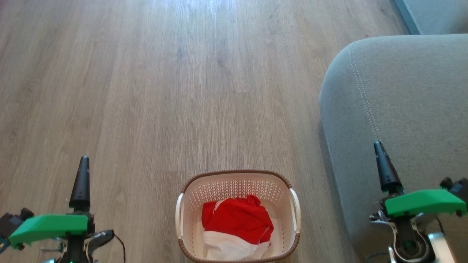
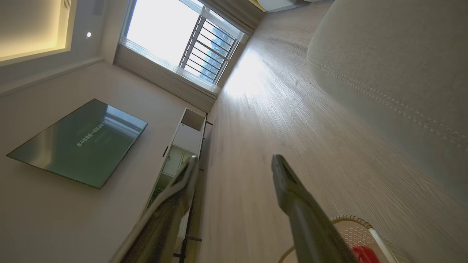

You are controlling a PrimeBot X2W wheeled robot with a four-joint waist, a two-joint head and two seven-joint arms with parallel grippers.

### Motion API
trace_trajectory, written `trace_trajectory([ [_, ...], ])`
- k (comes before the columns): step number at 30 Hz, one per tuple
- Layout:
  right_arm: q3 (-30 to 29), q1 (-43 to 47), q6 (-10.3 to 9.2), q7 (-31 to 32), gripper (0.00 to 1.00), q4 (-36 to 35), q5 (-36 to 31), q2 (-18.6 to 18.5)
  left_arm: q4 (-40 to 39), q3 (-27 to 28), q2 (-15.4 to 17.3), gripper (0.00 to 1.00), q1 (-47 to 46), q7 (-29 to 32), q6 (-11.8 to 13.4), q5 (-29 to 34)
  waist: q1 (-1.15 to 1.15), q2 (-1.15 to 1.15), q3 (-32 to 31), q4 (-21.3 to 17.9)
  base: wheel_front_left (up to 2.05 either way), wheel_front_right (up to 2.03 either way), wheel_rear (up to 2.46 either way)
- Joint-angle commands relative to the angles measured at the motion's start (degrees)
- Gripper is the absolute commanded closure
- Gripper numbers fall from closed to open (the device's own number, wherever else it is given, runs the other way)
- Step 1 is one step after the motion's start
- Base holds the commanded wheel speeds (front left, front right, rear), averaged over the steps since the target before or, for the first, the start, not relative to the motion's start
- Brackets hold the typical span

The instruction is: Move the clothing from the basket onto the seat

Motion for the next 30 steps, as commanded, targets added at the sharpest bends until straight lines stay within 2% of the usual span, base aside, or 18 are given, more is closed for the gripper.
trace_trajectory([
  [1,0.6,-3.6,0.00,-0.5,0.00,-2.7,-1.3,-0.5,-2.5,0.9,0.5,0.00,-3.2,-0.5,0.0,1.0,0.00,0.00,0.0,0.0,0.00,0.00,0.00],
  [14,4.0,-4.5,0.00,-2.7,0.00,-6.3,-15.6,-0.5,-10.9,-4.8,0.5,0.00,-3.1,-2.7,6.4,15.3,0.00,0.00,0.1,0.2,0.00,0.00,0.00],
  [22,5.9,-4.8,0.00,-3.9,0.00,-7.6,-22.4,-0.6,-13.5,-9.4,0.6,0.00,-2.8,-3.8,8.2,24.2,0.00,0.00,-0.1,0.0,0.00,0.00,0.00],
  [30,7.4,-4.6,0.00,-5.3,0.00,-7.7,-28.3,-0.6,-15.2,-14.2,1.0,0.00,-3.1,-5.2,11.9,34.3,0.00,0.00,-0.2,-0.4,0.00,0.00,0.00],
])
